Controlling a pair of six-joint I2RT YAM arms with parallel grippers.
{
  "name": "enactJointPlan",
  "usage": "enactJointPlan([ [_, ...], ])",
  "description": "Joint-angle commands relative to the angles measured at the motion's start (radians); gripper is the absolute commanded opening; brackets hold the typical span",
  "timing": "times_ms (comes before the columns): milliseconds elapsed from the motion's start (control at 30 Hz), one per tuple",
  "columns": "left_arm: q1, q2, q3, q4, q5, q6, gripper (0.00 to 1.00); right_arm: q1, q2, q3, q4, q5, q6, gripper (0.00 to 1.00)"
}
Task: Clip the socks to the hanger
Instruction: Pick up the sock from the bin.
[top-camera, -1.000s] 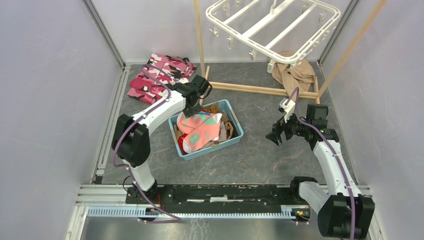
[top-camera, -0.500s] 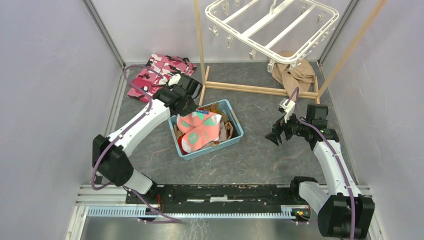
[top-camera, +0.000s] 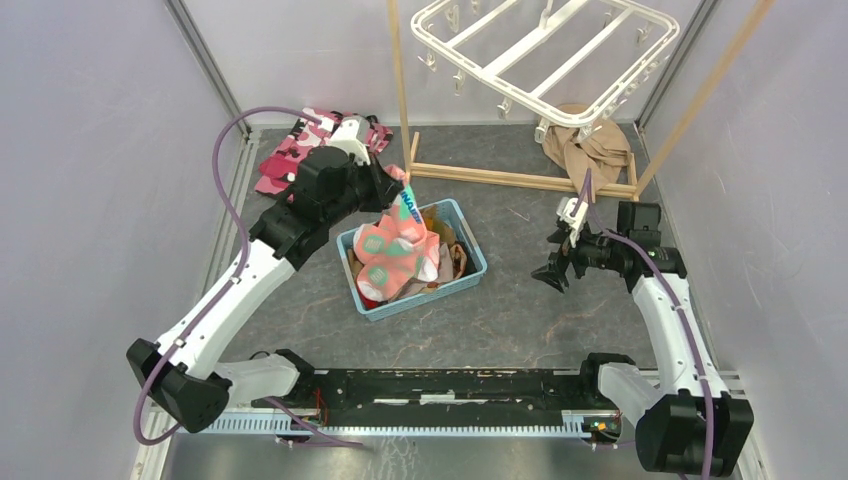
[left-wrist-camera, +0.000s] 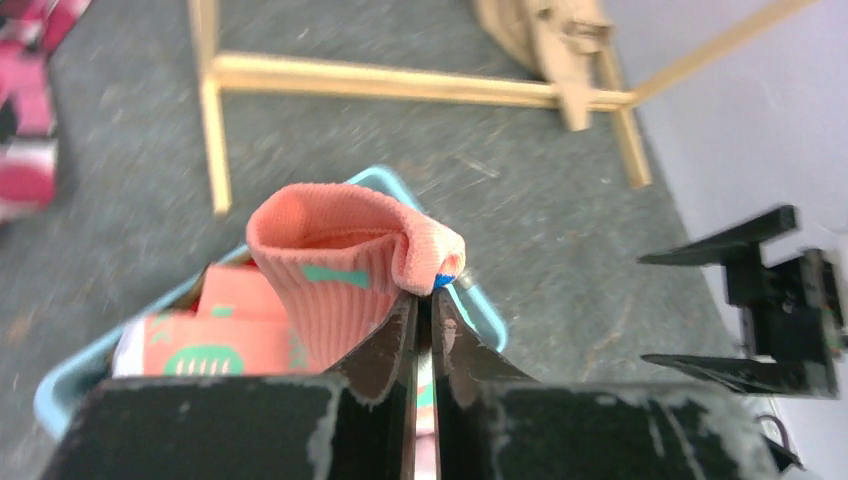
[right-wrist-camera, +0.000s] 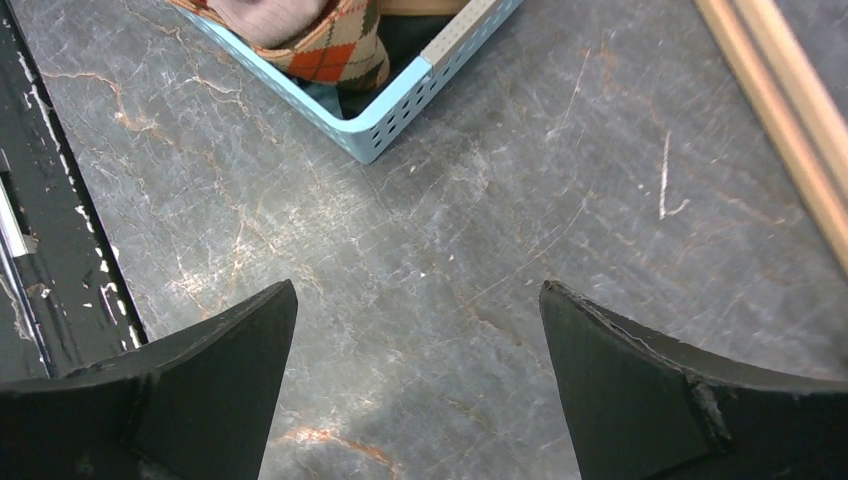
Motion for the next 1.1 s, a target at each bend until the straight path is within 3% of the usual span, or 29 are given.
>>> enactJointPlan([
  [0,-0.003,-0.034,0.079,0.226,0.260,0.248,0.02,-0.003,-0.012,0.096,-0.061,-0.044,-0.102,0.98],
  [133,-0.003,-0.058,0.081,0.413,0.530,0.319,0.02,-0.003,-0.047,0.135,-0.070,-0.084,-0.117,0.98],
  [267,-0.003,-0.015,0.159,0.545,0.751,0.299,0.02,-0.001,-0.104,0.136,-0.071,-0.154,-0.185,0.98],
  [400,-0.026,0.064,0.230,0.706,0.904,0.158,0.02,-0.002,-0.149,0.154,-0.101,-0.217,-0.256,0.98],
  [600,-0.109,0.155,0.124,1.083,1.030,-0.132,0.02,-0.001,-0.175,0.250,-0.112,-0.272,-0.228,0.98],
  [800,-0.191,0.198,0.022,1.080,1.107,-0.065,0.02,-0.001,-0.162,0.314,-0.125,-0.370,-0.201,0.98],
  [933,-0.206,0.164,-0.037,0.974,1.117,0.082,0.02,0.001,-0.158,0.298,-0.130,-0.485,-0.208,0.98],
  [1067,-0.211,0.155,-0.040,0.850,1.150,0.193,0.02,0.004,-0.138,0.297,-0.129,-0.488,-0.228,0.98],
])
